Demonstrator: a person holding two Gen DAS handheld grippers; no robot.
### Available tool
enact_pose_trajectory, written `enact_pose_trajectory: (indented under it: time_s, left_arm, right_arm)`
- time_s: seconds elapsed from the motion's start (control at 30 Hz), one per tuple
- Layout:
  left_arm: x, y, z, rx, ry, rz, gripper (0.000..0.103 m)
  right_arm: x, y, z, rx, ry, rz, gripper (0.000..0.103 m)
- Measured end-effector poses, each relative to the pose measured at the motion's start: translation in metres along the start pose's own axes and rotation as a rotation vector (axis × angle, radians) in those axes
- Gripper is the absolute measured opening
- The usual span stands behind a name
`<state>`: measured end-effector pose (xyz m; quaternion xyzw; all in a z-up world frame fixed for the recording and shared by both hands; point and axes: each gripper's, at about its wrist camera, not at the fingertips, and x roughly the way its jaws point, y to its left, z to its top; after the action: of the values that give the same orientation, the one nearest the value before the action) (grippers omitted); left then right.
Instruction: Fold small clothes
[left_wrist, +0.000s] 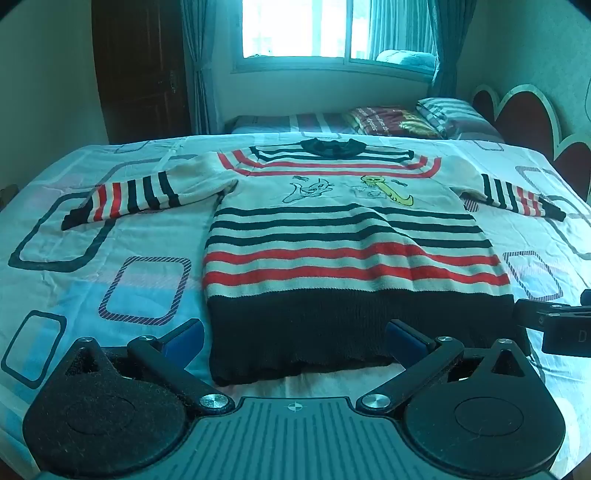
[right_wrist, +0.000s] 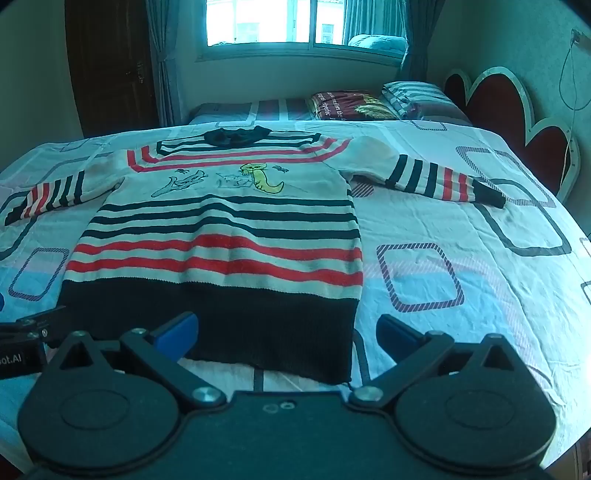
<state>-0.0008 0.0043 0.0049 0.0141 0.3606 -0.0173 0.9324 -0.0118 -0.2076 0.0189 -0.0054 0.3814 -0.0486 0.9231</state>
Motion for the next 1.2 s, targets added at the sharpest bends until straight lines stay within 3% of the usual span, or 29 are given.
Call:
enact_pose_trajectory:
  time_s: [1.2]
  left_arm:
    - [-0.0023,-0.0005,0.0046,-0.015,-0.014,-0.008,0.103]
  right_arm:
    - [-0.0051,0.0023,0.004,-0.004,-0.017,0.0,0.102]
